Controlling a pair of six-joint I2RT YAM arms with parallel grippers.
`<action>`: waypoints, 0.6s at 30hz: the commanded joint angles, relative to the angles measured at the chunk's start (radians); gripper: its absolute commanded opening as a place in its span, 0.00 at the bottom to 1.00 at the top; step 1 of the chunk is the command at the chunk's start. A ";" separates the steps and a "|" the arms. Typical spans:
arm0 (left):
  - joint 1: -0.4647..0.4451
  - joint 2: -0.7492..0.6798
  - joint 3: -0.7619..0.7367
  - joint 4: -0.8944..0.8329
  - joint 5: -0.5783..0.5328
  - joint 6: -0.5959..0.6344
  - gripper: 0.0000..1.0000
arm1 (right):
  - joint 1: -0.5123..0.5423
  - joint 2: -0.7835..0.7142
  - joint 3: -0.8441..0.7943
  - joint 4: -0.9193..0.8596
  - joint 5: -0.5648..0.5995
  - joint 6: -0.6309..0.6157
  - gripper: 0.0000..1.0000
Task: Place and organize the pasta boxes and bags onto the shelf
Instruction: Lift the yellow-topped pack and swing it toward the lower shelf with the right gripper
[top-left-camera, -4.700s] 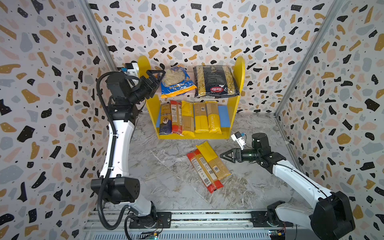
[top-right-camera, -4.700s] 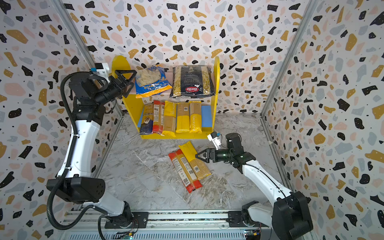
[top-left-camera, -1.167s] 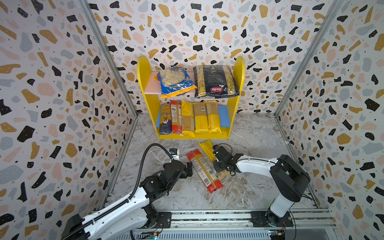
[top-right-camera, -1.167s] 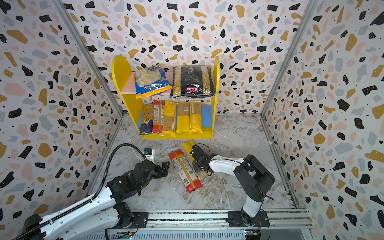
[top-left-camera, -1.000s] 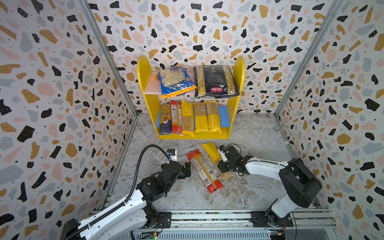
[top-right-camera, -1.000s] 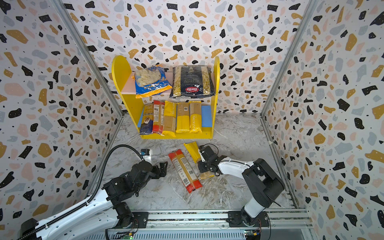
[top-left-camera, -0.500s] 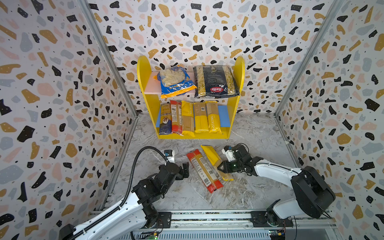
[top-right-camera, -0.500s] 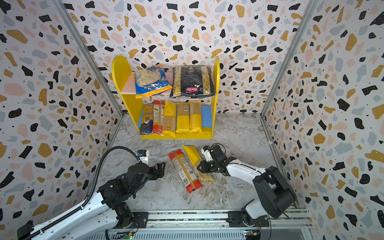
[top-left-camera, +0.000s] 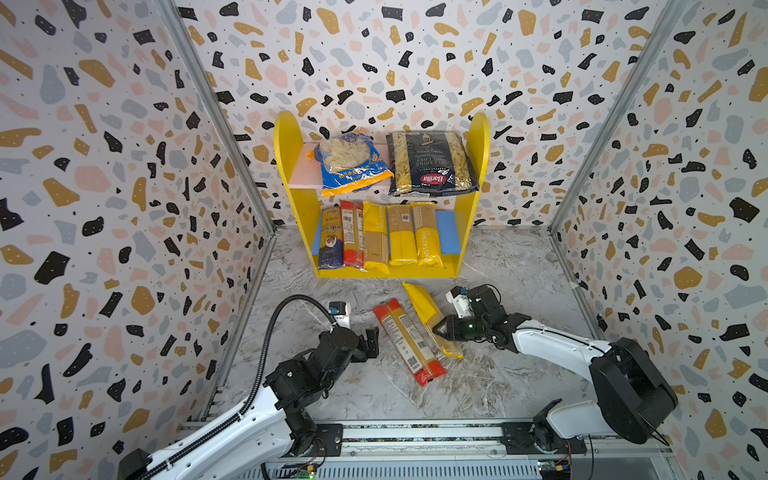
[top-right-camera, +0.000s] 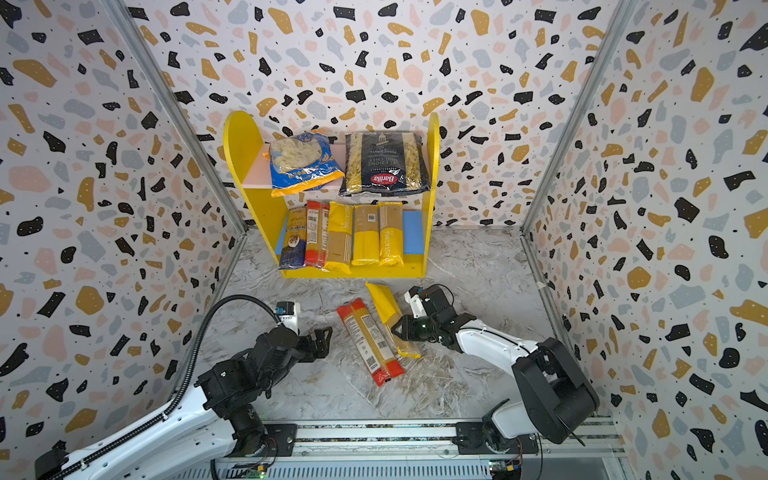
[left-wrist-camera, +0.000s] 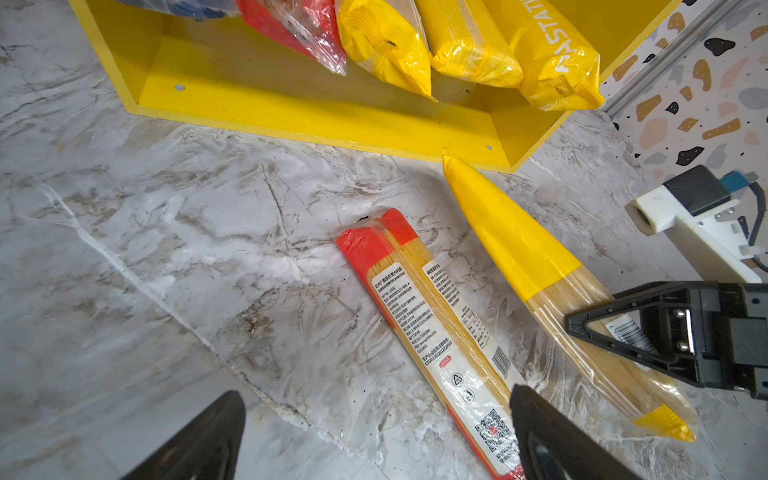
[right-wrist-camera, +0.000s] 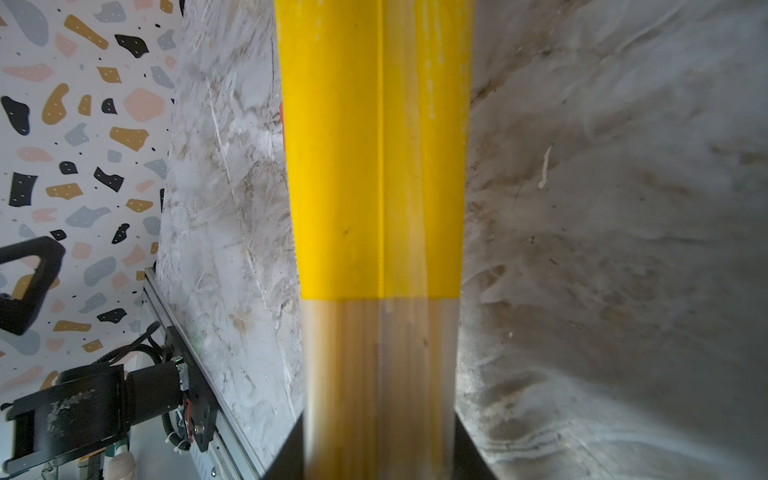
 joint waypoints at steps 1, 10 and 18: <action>-0.004 -0.015 -0.010 0.024 0.007 -0.008 0.99 | -0.001 -0.012 0.042 0.160 -0.026 0.015 0.11; -0.003 -0.013 0.006 0.017 0.005 0.003 0.99 | -0.005 0.077 0.102 0.234 -0.009 0.034 0.10; -0.003 0.013 0.034 0.005 0.004 0.021 1.00 | -0.031 0.147 0.140 0.301 -0.014 0.055 0.09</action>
